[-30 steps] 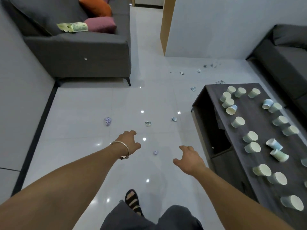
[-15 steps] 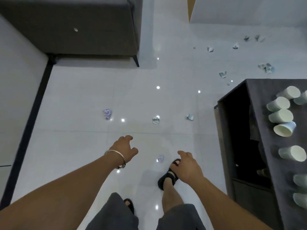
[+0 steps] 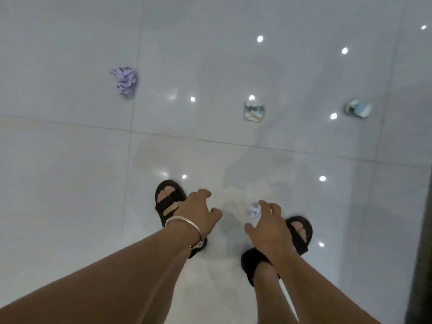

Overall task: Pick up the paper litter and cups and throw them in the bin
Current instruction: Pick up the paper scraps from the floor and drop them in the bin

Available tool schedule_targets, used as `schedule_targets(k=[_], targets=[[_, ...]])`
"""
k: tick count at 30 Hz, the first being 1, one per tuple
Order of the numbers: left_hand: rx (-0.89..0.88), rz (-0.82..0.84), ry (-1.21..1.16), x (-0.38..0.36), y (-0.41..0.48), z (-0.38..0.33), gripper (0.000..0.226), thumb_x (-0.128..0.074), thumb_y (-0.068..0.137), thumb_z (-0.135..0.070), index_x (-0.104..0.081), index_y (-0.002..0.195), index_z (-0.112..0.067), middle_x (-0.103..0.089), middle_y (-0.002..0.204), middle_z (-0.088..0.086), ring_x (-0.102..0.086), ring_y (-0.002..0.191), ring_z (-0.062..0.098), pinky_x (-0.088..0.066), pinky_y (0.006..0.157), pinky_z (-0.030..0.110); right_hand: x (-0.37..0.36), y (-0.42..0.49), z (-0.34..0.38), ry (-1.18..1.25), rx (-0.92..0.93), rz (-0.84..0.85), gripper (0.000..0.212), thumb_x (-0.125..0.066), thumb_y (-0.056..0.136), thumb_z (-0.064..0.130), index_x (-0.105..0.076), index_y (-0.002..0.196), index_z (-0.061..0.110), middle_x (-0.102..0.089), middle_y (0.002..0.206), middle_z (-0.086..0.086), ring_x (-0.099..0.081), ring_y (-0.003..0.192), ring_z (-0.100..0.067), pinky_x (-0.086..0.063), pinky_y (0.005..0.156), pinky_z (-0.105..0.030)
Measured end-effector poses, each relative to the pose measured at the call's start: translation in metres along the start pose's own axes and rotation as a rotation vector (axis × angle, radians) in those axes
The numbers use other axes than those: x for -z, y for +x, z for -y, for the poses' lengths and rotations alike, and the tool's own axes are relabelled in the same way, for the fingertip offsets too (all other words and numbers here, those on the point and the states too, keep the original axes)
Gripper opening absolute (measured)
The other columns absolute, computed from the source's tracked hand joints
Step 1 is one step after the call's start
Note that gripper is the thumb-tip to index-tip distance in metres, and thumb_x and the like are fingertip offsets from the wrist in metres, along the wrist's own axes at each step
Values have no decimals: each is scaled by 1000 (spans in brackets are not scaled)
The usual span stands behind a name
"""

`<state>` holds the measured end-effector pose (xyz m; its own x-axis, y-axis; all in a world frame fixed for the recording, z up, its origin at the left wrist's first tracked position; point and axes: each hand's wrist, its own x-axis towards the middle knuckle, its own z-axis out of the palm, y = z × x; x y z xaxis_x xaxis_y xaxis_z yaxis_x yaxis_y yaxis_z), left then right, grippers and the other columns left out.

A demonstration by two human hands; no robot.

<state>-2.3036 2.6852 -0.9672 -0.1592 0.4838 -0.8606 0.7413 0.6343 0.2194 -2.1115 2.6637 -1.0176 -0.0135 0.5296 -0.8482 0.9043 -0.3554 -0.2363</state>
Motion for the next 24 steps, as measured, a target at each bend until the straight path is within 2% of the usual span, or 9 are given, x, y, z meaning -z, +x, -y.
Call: schedule_targets(k=[4,8,10,13,17,18,20,22,24], targets=[[-7,72,36,-51,62,31,51,-52,88,-36,-42,136,-22,-50,132,0,-54,111,17,-41,89,25,-59,68,-27,-32,-38,-5,68,-60,89,35,-23,146,25,-13,148,-4,-51,114,-32,-51,88,-38],[35,128,57,-71,93,54,52,-51,89,-36,-41,137,-19,-51,130,2,-54,109,19,-41,89,26,-87,95,-48,-24,41,-98,53,-63,88,19,-39,136,14,-29,133,-12,-56,99,-34,-52,86,-42],[65,133,17,-71,95,56,50,-52,90,-35,-43,136,-18,-54,126,1,-54,106,17,-38,85,23,-86,97,-48,43,85,-101,50,-65,86,18,-47,132,11,-41,128,-12,-60,94,-34,-49,81,-36],[104,133,-115,-60,82,46,47,-55,89,-36,-47,132,-19,-57,125,1,-54,109,18,-37,86,23,-68,86,-29,173,158,-104,58,-70,85,25,-45,136,15,-45,131,-6,-59,101,-23,-42,83,-25],[65,166,-369,-31,58,12,48,-61,86,-42,-48,128,-23,-58,113,-4,-57,101,16,-48,86,30,-25,55,24,344,396,-106,70,-77,80,27,-41,140,23,-49,126,10,-53,101,1,-44,84,-13],[36,170,-405,-21,54,2,44,-62,86,-42,-51,124,-24,-58,106,-6,-58,96,14,-49,81,28,-14,48,37,371,445,-83,74,-78,79,25,-40,142,25,-49,126,13,-52,103,3,-44,83,-10],[-26,142,-421,-2,50,-14,27,-61,85,-38,-57,106,-20,-62,91,-7,-60,83,14,-49,72,25,6,38,57,405,549,-62,80,-81,76,20,-39,144,22,-53,128,9,-55,107,0,-48,86,-13],[-59,116,-428,16,50,-24,19,-60,85,-36,-61,93,-19,-66,84,-4,-63,79,15,-51,72,28,23,36,70,386,631,-101,80,-81,74,19,-41,143,18,-56,128,3,-58,107,-5,-52,86,-20],[-76,113,-420,26,56,-27,14,-59,87,-36,-61,83,-23,-66,80,-7,-62,75,11,-50,69,23,35,42,78,326,649,-72,83,-81,75,26,-39,145,22,-55,132,6,-58,100,-2,-51,83,-18]])
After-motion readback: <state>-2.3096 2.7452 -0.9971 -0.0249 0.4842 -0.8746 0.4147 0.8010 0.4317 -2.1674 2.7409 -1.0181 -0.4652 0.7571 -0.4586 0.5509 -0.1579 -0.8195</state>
